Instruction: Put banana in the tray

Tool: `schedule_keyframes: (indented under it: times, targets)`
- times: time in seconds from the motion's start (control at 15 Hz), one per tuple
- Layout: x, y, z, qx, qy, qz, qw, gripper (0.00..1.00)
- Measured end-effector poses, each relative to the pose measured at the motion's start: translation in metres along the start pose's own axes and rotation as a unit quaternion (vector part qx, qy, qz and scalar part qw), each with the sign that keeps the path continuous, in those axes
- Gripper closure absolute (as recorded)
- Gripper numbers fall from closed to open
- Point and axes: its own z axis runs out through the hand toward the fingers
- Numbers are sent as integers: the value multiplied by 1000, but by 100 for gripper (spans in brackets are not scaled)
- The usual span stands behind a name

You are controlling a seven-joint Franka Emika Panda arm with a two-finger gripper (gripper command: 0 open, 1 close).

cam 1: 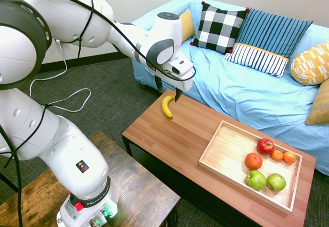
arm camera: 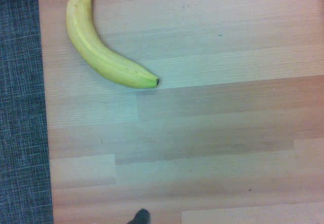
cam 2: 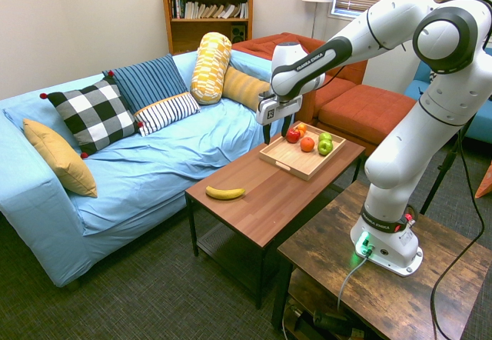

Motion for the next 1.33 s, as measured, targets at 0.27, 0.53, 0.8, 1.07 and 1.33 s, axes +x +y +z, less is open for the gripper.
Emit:
schedule_keyframes:
  times: [0.27,0.53,0.8,1.07,1.33]
  targets:
    - [-7,-9,6,-5,0,-8,1000,0]
    - [-16,-34,23,-3,17,-25,1000,0]
    - [-27,-81,66,-14,33,-57,998,0]
    - [-29,-115,115,-20,40,-103,994,0]
    - [-28,-146,162,-13,36,-134,990,0]
